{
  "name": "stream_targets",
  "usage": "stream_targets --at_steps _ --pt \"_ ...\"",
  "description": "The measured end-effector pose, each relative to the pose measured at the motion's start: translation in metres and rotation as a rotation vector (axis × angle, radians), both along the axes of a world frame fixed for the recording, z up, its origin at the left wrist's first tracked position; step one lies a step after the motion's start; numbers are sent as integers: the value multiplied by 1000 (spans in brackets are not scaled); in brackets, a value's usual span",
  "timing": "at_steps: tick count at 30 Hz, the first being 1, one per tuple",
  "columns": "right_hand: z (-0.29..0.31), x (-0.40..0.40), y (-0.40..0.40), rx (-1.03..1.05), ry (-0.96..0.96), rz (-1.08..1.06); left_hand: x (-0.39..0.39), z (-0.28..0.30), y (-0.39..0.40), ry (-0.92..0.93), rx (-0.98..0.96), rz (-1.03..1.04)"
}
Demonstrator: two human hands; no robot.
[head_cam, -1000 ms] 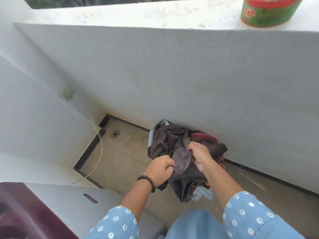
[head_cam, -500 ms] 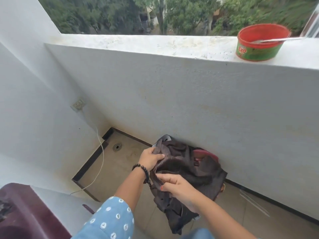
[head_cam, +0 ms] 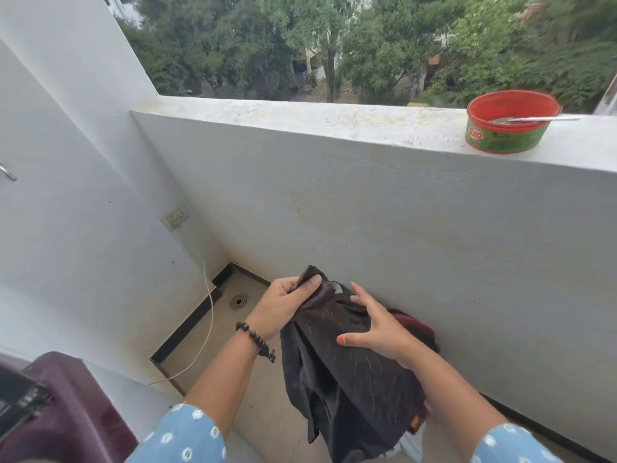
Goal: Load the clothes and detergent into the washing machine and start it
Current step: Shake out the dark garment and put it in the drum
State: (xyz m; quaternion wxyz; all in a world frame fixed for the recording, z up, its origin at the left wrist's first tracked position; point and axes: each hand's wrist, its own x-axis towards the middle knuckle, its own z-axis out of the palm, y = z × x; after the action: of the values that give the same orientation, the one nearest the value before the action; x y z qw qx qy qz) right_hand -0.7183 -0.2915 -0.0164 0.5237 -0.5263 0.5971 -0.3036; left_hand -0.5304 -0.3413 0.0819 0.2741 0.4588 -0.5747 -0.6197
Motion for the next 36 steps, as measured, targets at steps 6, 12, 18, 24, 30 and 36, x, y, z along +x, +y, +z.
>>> stream_targets --at_steps 6,12,18,24,30,36 --pt "17 10 -15 -23 -121 177 17 31 7 37 -42 -34" --pt "45 6 -24 -148 -153 122 41 33 -2 58 -272 297" --pt "47 -9 -20 -24 -107 237 67 53 -9 254 -306 607" --pt "60 1 -14 -94 -276 159 77 55 -5 343 -239 660" --pt "82 32 -19 -212 -328 183 61 35 5 154 -151 569" --pt "97 54 -19 -281 -389 208 39 29 17 134 -134 382"
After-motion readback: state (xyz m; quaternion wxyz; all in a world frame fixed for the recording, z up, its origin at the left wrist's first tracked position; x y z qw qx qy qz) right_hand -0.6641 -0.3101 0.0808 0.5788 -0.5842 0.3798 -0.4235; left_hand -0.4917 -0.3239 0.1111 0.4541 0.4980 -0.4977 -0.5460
